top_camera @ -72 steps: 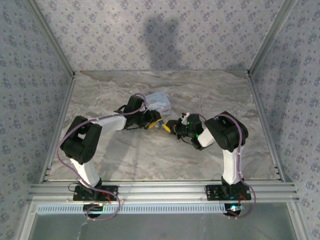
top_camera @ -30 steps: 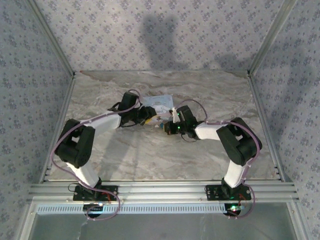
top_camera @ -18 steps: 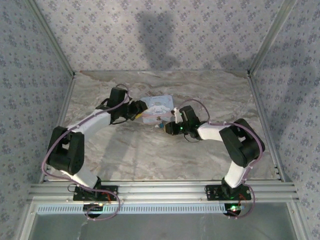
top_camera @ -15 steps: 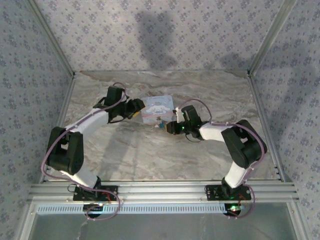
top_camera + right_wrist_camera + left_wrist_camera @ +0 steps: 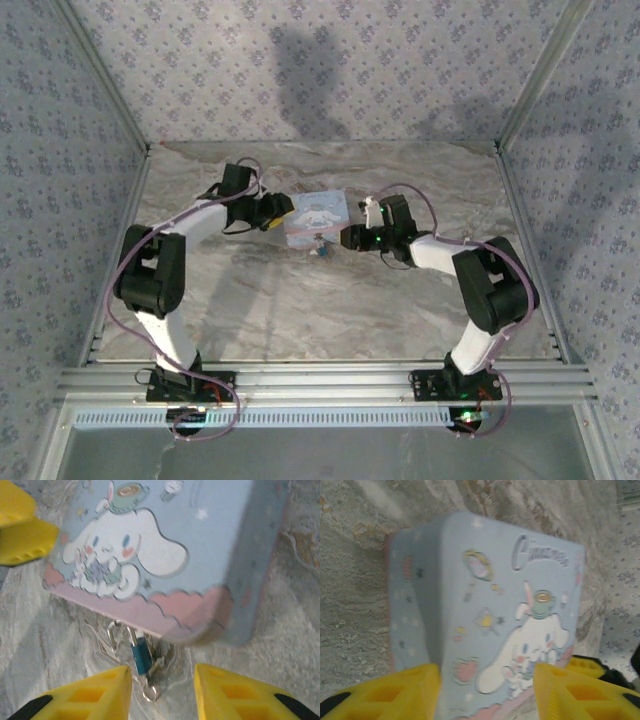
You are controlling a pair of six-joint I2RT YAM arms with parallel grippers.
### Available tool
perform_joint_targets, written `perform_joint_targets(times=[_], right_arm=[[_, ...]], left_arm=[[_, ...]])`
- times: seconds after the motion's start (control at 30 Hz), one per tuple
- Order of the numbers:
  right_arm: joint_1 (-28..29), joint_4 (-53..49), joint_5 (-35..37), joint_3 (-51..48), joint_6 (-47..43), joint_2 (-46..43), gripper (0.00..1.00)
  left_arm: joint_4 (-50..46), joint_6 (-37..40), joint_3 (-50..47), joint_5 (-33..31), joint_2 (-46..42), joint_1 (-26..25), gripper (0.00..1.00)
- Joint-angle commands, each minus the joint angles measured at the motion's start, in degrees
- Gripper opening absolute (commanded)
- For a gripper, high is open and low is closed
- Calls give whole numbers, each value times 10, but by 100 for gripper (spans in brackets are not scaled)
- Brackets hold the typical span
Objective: Unlock a padlock with a key
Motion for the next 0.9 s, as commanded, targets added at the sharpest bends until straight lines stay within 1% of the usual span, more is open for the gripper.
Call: perform_joint_targets(times=[0.0, 0.07, 0.17, 0.4, 0.53, 0.63, 0.73, 0.87], right_arm=[[-8, -7, -27, 32, -13, 24, 37], [-12, -13, -26, 48, -20, 35, 37], [-20, -8, -39, 69, -19, 59, 37], [-33, -7, -49, 108, -31, 95, 38], [-46, 13, -50, 74, -12, 65, 38], [-47, 51, -64, 28, 27, 33, 39], [-37, 103, -79, -15, 78, 22, 39], [-17, 167, -81, -50, 131, 33, 40]], left_arm=[[-12, 15, 15, 17, 16, -10, 51], [-20, 15, 9, 9, 21, -12, 47], [-17, 7, -16, 1, 20, -17, 44], [0, -10, -71, -12, 1, -29, 44], [9, -18, -87, -16, -8, -31, 44], [9, -21, -87, -19, -9, -32, 44], [9, -21, -86, -20, -10, -32, 44], [8, -21, -85, -20, -11, -32, 44]])
